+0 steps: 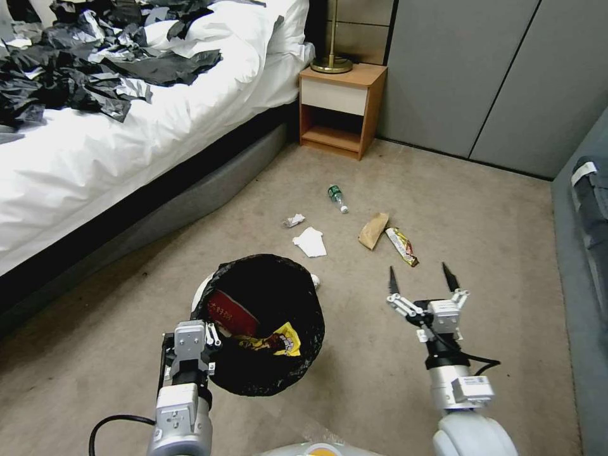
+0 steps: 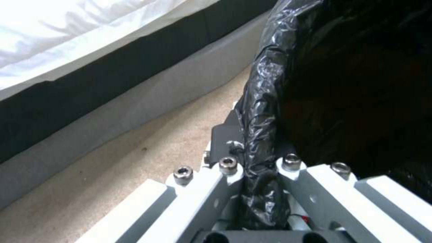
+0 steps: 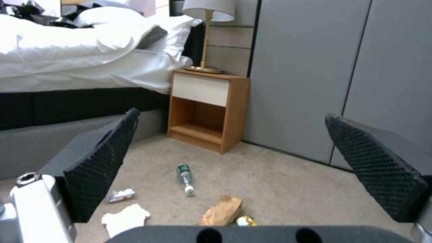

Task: Pick up the trash bin, then pick up the garbage from the floor and place it into the trash bin.

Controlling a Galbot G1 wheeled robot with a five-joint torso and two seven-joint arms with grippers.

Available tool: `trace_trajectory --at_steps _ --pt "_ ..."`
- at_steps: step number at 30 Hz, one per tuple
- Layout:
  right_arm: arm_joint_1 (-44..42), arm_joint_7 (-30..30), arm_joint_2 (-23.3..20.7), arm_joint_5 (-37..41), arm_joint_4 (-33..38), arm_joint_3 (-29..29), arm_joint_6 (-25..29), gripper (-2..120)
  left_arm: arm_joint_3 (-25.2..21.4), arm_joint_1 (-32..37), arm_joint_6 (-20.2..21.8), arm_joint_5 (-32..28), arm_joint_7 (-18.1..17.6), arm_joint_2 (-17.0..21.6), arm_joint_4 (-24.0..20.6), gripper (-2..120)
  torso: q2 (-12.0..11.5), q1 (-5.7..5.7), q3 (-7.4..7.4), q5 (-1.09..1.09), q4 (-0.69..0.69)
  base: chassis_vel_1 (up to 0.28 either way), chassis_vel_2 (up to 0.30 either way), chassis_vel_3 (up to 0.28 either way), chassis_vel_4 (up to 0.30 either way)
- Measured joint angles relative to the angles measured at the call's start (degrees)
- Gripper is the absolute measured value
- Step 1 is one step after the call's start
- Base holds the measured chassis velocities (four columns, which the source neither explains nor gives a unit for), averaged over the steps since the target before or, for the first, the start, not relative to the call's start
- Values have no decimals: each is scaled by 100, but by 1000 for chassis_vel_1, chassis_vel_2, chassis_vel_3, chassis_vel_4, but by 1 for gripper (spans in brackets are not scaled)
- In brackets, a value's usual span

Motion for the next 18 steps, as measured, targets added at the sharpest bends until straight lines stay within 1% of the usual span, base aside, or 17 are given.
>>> trace_trajectory --at_steps 18 --pt "52 -71 60 75 -35 -64 120 100 21 19 -1 76 13 -34 -18 0 0 0 0 0 0 0 0 0 0"
